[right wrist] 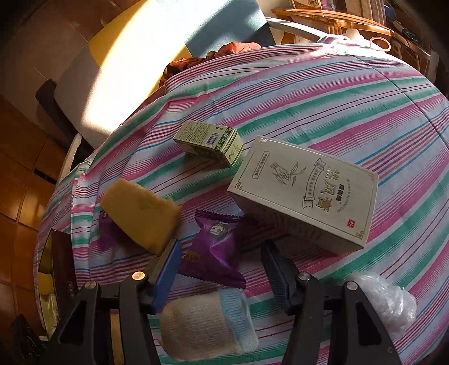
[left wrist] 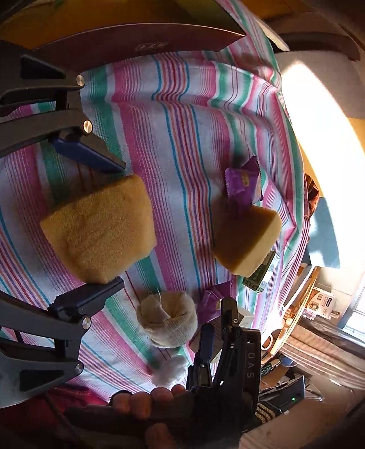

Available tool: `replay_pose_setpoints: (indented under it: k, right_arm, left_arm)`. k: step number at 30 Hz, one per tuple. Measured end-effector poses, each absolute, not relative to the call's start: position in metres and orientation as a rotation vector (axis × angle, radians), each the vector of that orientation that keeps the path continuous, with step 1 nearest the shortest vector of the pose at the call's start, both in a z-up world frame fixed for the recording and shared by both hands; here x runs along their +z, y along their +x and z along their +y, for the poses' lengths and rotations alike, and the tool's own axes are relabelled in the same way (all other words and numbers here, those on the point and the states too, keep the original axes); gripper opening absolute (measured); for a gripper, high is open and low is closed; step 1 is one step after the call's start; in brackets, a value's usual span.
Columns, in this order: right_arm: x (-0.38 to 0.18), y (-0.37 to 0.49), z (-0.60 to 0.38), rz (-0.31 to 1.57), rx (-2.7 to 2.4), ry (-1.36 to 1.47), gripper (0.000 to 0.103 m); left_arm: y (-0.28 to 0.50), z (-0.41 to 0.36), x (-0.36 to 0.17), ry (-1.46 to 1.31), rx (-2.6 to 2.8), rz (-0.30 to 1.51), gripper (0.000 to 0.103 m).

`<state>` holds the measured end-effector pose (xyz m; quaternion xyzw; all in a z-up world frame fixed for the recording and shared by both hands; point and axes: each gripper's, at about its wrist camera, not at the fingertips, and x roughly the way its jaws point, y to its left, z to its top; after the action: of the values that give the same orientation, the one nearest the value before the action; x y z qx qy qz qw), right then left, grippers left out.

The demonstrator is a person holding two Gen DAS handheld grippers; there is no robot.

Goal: Organize objects
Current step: 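Grasp the yellow sponge with the left gripper while the right grasps a purple snack packet, then lower the sponge into the gold tray with the left gripper while the right holds the purple packet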

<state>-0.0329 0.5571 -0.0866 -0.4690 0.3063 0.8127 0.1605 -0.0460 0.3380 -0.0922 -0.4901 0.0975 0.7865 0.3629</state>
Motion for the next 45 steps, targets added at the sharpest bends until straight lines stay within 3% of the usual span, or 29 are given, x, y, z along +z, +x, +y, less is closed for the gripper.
replay_pose_setpoints:
  k: [5, 10, 20, 27, 35, 45]
  right_arm:
    - [-0.094, -0.042, 0.556, 0.839, 2.314, -1.369, 0.056]
    - [-0.096, -0.047, 0.548, 0.725, 2.329, -1.411, 0.03]
    - [-0.094, -0.045, 0.542, 0.608, 2.34, -1.421, 0.03]
    - [-0.078, -0.041, 0.53, 0.523, 2.401, -1.365, 0.03]
    - [-0.07, -0.043, 0.521, 0.467, 2.434, -1.321, 0.03]
    - [-0.054, -0.039, 0.518, 0.418, 2.485, -1.216, 0.03]
  left_arm:
    - [-0.041, 0.342, -0.095, -1.223, 2.046, 0.287, 0.076]
    - [-0.035, 0.338, -0.091, -1.199, 2.059, 0.277, 0.061]
    - [-0.024, 0.28, -0.03, -1.106, 2.101, 0.172, 0.06]
    - [-0.09, 0.174, -0.006, -1.188, 2.303, 0.063, 0.061]
    - [-0.202, 0.082, -0.045, -1.411, 2.533, 0.012, 0.062]
    - [-0.247, 0.074, -0.08, -1.46, 2.623, 0.146, 0.07]
